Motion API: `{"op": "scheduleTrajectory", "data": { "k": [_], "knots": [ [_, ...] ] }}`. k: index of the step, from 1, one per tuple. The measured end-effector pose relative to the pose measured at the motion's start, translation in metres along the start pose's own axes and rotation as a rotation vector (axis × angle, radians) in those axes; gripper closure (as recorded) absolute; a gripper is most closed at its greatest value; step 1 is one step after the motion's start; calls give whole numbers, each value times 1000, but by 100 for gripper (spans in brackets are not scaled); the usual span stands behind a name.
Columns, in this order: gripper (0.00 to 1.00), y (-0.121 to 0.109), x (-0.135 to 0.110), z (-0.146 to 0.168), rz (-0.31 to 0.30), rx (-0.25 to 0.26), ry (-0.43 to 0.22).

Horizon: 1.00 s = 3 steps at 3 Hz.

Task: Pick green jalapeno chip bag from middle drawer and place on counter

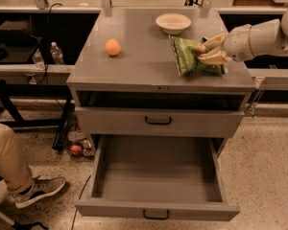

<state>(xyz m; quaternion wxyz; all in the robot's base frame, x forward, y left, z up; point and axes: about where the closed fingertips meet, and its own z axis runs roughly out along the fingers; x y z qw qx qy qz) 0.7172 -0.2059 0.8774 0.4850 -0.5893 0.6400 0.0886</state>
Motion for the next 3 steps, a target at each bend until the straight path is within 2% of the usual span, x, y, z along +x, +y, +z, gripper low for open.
{"op": "scheduleTrajectory", "data": {
  "k": [1, 3],
  "knots": [
    [1, -8, 1, 3, 31, -6, -14],
    [0, -18, 8, -18, 89, 25, -50]
  ]
}}
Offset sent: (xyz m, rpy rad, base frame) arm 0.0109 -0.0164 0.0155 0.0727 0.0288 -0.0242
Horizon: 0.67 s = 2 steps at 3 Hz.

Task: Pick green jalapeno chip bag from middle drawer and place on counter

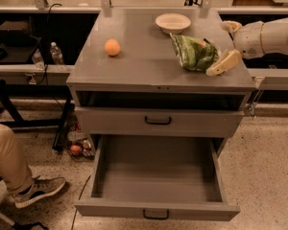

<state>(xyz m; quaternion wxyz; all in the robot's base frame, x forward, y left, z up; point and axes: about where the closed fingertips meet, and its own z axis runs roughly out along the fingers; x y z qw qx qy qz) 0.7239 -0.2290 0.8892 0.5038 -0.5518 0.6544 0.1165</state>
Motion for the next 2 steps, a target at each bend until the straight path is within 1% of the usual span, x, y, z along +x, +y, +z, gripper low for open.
{"op": "scheduleTrajectory", "data": {
  "k": [2],
  "knots": [
    [0, -21, 27, -47, 92, 98, -14]
  ]
}}
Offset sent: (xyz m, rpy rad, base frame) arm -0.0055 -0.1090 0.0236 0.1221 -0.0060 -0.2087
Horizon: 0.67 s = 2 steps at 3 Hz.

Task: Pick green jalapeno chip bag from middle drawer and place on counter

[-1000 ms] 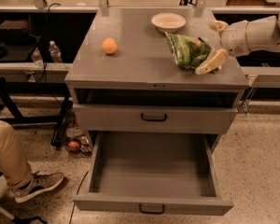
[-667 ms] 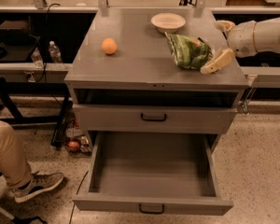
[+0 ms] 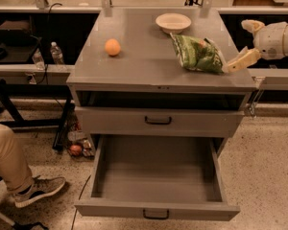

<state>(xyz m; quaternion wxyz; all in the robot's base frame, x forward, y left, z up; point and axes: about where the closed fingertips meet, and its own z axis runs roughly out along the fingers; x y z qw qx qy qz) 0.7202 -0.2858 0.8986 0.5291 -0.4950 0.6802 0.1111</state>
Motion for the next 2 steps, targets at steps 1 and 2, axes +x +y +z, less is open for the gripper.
{"op": "scheduleTrajectory", "data": {
  "k": [1, 2],
  "knots": [
    [0, -17, 12, -20, 44, 49, 6],
    [0, -41, 28, -45, 88, 110, 27]
  ]
}}
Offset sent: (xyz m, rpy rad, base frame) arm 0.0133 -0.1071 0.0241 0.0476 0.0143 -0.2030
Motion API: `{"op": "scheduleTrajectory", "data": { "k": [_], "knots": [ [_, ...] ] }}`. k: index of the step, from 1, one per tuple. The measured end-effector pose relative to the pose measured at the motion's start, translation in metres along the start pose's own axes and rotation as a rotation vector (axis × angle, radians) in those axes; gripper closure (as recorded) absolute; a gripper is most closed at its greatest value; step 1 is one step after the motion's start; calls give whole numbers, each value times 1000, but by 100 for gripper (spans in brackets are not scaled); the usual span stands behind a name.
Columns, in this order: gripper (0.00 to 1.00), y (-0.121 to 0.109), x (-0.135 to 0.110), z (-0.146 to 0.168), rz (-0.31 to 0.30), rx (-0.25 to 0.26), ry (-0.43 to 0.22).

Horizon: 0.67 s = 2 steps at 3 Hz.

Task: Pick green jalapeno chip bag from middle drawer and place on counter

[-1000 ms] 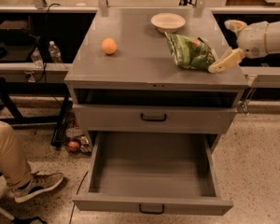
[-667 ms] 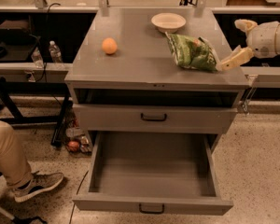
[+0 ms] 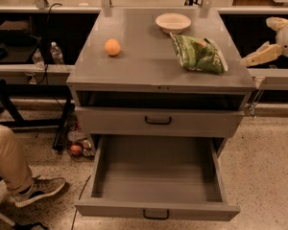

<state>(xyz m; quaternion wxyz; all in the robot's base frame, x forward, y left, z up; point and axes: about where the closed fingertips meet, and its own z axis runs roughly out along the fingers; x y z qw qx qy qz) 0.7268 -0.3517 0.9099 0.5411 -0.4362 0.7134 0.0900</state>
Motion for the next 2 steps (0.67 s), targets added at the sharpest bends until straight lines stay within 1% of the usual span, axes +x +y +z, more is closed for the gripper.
{"op": "scheduleTrajectory", "data": {
  "k": [1, 2],
  "knots": [
    [0, -18, 7, -15, 22, 44, 14],
    [0, -42, 21, -33, 62, 111, 42]
  ]
}}
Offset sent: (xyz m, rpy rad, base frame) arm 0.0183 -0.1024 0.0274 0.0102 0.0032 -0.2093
